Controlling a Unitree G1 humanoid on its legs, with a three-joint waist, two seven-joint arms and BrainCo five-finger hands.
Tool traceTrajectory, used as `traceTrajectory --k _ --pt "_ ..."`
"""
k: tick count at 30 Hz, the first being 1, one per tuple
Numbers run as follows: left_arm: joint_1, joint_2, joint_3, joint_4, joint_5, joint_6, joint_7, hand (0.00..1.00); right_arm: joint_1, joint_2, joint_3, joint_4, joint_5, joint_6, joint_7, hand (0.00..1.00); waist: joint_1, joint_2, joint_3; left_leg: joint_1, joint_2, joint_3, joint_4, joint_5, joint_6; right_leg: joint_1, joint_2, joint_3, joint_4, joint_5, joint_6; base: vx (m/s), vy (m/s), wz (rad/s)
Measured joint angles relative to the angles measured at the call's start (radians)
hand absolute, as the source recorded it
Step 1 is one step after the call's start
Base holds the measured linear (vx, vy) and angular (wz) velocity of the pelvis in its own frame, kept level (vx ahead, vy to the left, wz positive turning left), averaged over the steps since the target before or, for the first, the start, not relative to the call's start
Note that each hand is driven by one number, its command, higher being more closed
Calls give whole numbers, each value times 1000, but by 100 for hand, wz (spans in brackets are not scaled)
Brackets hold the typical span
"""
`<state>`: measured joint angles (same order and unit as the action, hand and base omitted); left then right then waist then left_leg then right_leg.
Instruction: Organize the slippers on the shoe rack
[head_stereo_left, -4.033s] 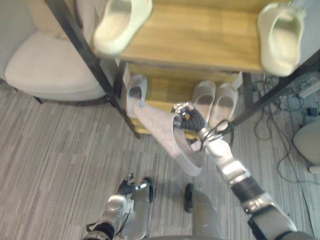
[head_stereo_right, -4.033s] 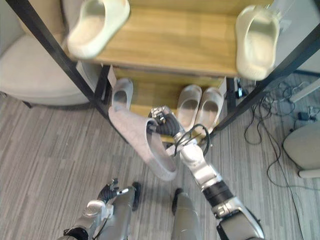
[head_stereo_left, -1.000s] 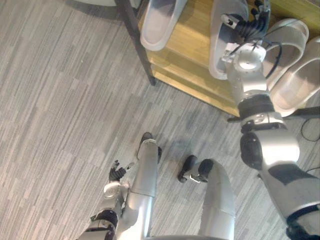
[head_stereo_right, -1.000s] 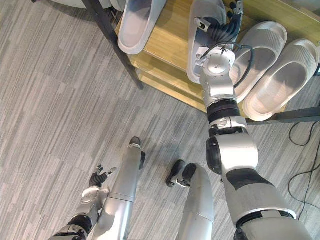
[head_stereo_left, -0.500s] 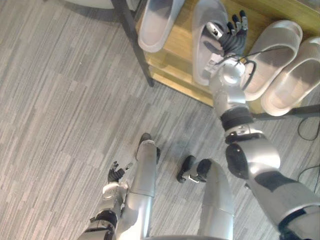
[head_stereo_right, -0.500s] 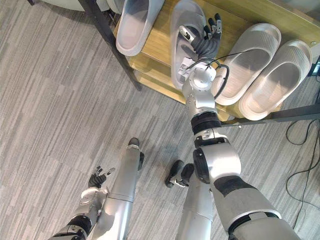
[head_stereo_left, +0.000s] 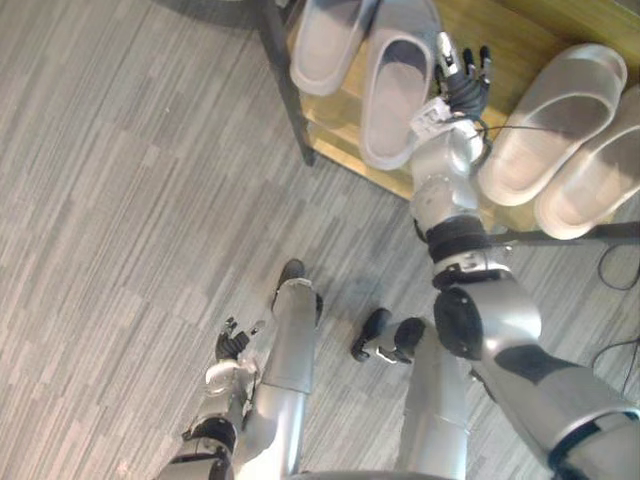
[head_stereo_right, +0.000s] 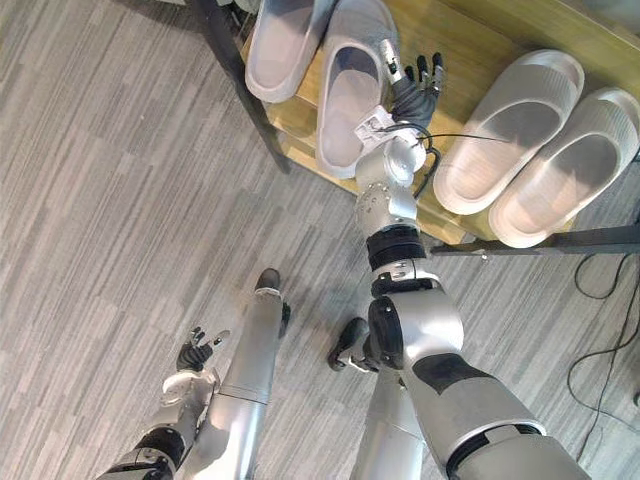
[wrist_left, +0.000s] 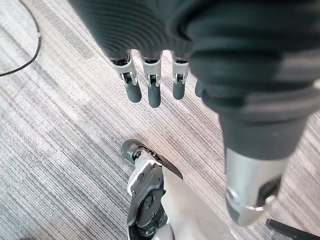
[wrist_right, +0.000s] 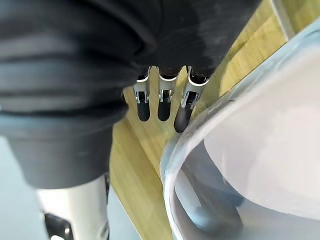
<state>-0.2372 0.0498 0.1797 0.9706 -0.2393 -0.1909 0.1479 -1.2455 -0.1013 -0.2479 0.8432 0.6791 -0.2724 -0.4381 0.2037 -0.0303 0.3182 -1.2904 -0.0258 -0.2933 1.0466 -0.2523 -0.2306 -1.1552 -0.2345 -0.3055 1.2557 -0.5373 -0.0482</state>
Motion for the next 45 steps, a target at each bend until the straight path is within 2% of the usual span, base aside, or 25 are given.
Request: traceTrajectory --k 6,15,25,29,36,45 --pt "-10 -3 -1 -5 -1 -4 -3 0 -26 -38 -40 1 38 -13 -2 0 4 1 17 -6 -13 -7 -16 11 -2 0 -18 -11 -2 1 -2 20 28 12" --pt "-15 -16 -4 -17 0 -22 -6 0 -74 -120 -65 4 108 -29 7 0 18 19 29 -31 -37 -21 -20 21 0 -13 -36 -26 3 -3 2 29 42 9" --pt "-29 -24 -5 -15 -1 -24 -7 0 -92 -133 -93 17 55 -28 -18 0 25 26 33 -33 -38 -17 -20 23 2 -14 -45 -26 7 -4 2 40 41 2" --pt "-29 -24 -4 -15 -7 -24 -7 0 -91 -128 -94 17 12 -24 -44 0 25 26 34 -31 -35 -10 -17 23 2 -14 -44 -20 7 -3 2 47 47 -3" --pt "-31 -23 -3 -16 -40 -28 -12 0 -52 -94 -54 -8 -189 13 -112 0 23 30 40 -7 -12 16 -20 24 5 6 -31 -7 -5 1 5 41 34 -7" --pt "-34 -13 -2 -15 -40 -24 -18 0 13 -94 31 -137 -433 64 -190 0 10 28 56 3 12 39 -32 28 11 8 -17 2 -23 15 1 33 22 -6"
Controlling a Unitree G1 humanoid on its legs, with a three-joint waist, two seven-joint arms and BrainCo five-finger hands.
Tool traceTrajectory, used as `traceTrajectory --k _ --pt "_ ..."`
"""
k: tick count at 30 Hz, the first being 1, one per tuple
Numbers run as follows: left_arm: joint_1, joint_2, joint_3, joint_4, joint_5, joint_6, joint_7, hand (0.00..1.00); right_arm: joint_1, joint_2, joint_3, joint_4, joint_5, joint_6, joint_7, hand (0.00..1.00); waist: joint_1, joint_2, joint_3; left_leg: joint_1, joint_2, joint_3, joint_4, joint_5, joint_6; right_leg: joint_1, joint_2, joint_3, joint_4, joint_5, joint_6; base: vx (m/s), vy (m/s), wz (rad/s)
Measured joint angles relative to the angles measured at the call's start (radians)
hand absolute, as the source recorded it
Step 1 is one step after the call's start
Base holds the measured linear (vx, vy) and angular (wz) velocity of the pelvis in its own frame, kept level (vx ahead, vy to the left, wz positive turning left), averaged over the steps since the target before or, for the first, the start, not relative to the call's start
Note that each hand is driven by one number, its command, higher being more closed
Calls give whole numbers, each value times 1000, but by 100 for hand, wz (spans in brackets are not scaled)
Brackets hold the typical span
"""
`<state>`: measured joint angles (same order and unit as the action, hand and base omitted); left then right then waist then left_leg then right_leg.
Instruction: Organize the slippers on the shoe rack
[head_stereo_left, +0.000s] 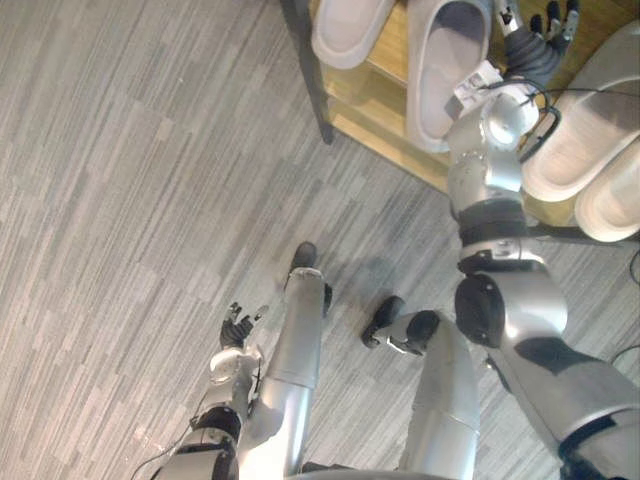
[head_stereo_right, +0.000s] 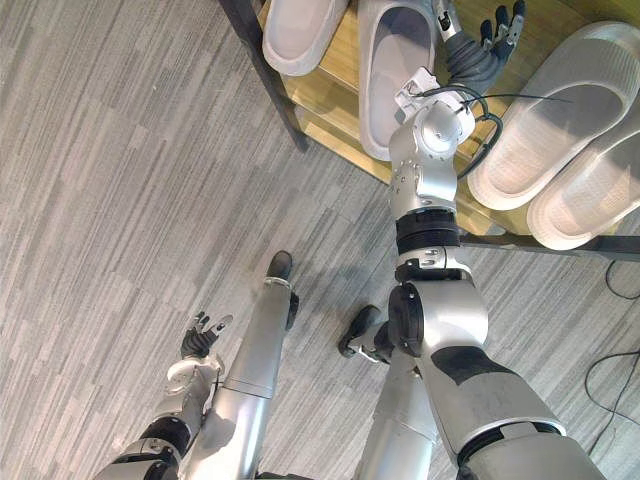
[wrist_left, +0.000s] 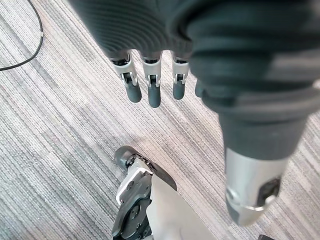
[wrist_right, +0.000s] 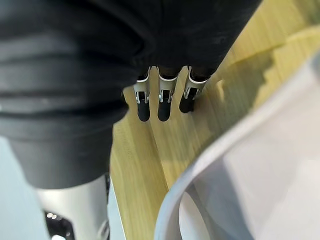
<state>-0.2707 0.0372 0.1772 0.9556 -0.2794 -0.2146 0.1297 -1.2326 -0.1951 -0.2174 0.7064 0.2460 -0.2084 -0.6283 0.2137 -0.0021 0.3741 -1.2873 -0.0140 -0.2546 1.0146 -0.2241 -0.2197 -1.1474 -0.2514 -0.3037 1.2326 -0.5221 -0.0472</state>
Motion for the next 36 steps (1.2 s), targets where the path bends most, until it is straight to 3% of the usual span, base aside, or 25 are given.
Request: traceTrajectory --k 6,12,21,36 --pt "-1 11 1 -2 0 1 -3 0 76 16 39 -168 -129 20 -46 0 -13 -13 15 37 16 18 -20 3 6 32 7 6 -19 2 8 24 20 -4" --pt "4 17 14 0 2 5 -14 0 159 52 90 -301 -180 20 -40 0 -31 -15 17 42 25 24 -20 3 6 32 12 9 -20 9 -1 6 8 -3" --pt "9 26 51 -1 4 10 -28 0 286 139 165 -367 -247 20 3 0 -48 -32 26 62 45 39 -27 3 6 39 30 23 -27 13 2 5 8 -7" --pt "8 30 111 5 23 25 -24 0 476 276 203 -364 -245 21 78 0 -65 -58 31 120 57 52 -57 5 8 89 42 29 -56 23 -4 11 2 -1"
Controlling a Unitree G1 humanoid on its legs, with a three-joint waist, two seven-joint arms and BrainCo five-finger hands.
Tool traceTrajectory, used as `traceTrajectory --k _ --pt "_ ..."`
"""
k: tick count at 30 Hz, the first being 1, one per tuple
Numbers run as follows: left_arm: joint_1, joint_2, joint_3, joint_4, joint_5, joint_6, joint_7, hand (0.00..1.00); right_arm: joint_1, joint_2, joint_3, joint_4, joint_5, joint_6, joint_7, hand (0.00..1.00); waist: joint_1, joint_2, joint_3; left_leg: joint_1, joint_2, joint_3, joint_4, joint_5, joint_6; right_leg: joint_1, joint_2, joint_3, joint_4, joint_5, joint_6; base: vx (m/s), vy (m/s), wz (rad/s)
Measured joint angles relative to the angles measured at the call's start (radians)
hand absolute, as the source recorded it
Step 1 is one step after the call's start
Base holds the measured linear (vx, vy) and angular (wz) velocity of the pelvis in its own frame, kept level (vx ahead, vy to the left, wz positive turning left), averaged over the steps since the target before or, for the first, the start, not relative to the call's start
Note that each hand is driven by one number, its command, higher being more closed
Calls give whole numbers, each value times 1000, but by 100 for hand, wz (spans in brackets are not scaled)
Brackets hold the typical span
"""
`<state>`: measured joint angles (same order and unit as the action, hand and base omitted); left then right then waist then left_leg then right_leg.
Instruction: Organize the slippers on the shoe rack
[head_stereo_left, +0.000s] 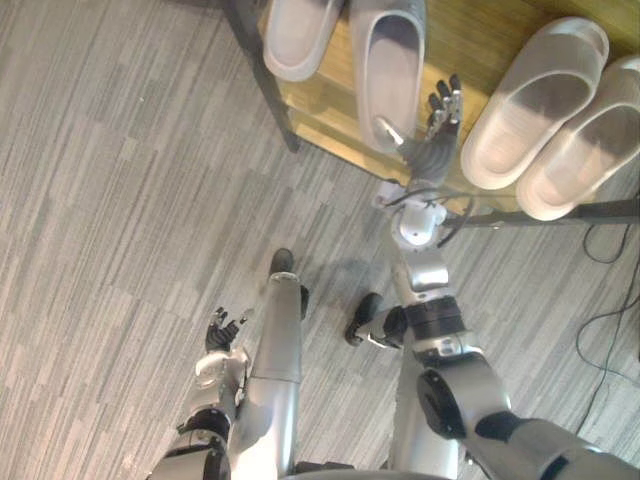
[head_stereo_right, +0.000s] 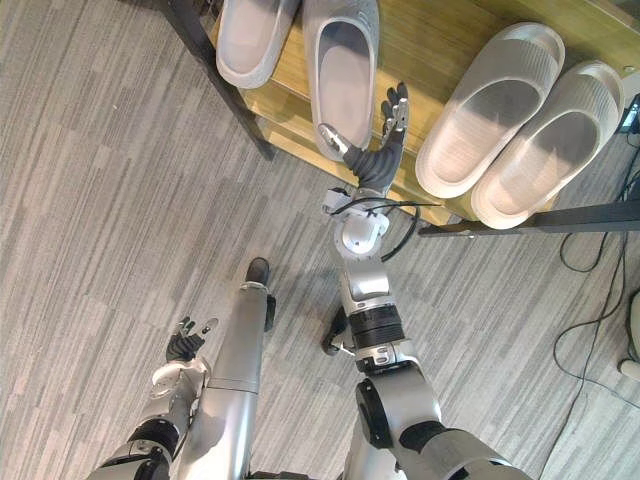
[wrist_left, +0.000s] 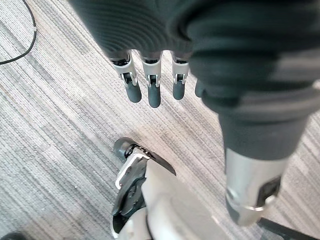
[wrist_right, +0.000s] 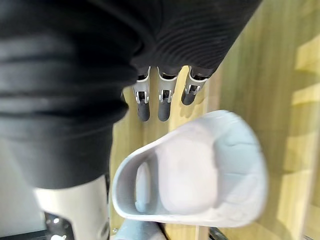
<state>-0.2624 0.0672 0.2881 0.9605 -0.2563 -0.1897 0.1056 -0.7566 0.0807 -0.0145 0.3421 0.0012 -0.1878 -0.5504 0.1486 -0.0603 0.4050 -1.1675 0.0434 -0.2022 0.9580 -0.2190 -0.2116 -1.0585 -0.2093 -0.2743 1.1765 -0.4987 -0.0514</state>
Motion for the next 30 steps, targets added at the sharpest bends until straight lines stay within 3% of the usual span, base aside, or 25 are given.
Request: traceTrajectory --k 14,21,30 --pt "-8 1 7 3 9 5 4 0 -10 1 -1 47 162 -17 39 0 0 -1 0 0 0 -3 -16 5 6 11 3 -15 -27 10 -3 14 13 1" --pt "-12 -1 7 4 -76 3 21 0 -100 21 -26 97 286 -21 31 0 9 -1 -1 -7 -3 -14 -22 11 6 11 2 -27 -30 10 -4 6 9 3" --pt "-14 -4 6 -1 -82 2 22 0 -189 28 -70 173 373 -39 29 0 18 0 -3 -18 -6 -31 -36 28 4 7 -2 -49 -33 10 -5 5 8 4"
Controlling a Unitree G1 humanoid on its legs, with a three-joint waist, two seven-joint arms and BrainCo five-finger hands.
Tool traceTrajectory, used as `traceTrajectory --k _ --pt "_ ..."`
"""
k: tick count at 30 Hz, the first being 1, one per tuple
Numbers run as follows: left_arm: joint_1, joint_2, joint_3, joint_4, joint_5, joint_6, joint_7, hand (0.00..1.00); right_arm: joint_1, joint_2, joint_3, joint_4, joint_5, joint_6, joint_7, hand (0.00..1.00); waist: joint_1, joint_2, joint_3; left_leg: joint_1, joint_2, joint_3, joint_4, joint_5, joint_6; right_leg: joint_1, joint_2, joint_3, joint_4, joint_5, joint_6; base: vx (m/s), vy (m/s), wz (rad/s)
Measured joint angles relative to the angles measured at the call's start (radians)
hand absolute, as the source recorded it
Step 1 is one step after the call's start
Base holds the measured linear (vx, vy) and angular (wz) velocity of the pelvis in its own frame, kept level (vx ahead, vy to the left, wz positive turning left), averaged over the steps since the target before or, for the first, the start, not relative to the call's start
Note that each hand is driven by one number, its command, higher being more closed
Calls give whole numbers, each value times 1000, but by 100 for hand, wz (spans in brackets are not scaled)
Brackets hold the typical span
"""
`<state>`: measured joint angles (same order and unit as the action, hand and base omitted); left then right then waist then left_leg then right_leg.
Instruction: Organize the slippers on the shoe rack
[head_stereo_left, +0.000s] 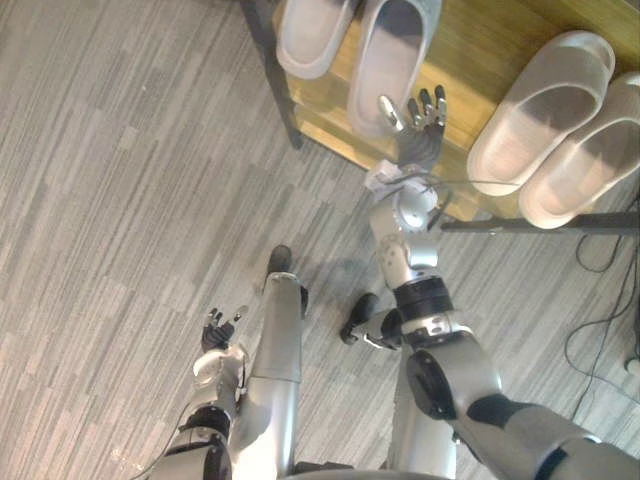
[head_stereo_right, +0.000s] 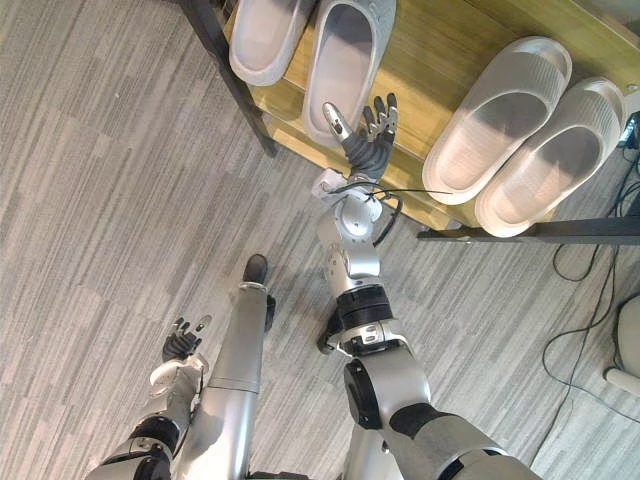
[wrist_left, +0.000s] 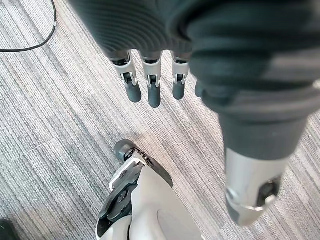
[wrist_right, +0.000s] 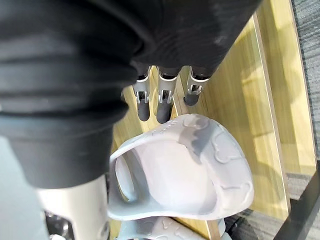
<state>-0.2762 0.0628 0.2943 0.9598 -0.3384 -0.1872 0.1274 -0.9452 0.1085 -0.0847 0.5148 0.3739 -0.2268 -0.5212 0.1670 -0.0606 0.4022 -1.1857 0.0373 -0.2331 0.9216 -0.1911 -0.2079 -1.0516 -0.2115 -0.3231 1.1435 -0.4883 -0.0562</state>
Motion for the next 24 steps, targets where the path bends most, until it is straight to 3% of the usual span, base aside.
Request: traceTrajectory --k 13,24 --pt "-1 -10 -9 -6 -6 -4 -4 0 -116 -15 -55 103 137 -10 36 0 26 4 -25 -36 5 -12 -10 20 -7 -30 1 -19 -4 12 -23 11 17 1" --pt "-4 -8 -19 -5 -17 -4 -17 0 -169 -35 -70 181 156 -9 56 0 34 8 -27 -35 17 -9 -15 24 3 -31 8 -25 -8 20 -35 0 23 -2"
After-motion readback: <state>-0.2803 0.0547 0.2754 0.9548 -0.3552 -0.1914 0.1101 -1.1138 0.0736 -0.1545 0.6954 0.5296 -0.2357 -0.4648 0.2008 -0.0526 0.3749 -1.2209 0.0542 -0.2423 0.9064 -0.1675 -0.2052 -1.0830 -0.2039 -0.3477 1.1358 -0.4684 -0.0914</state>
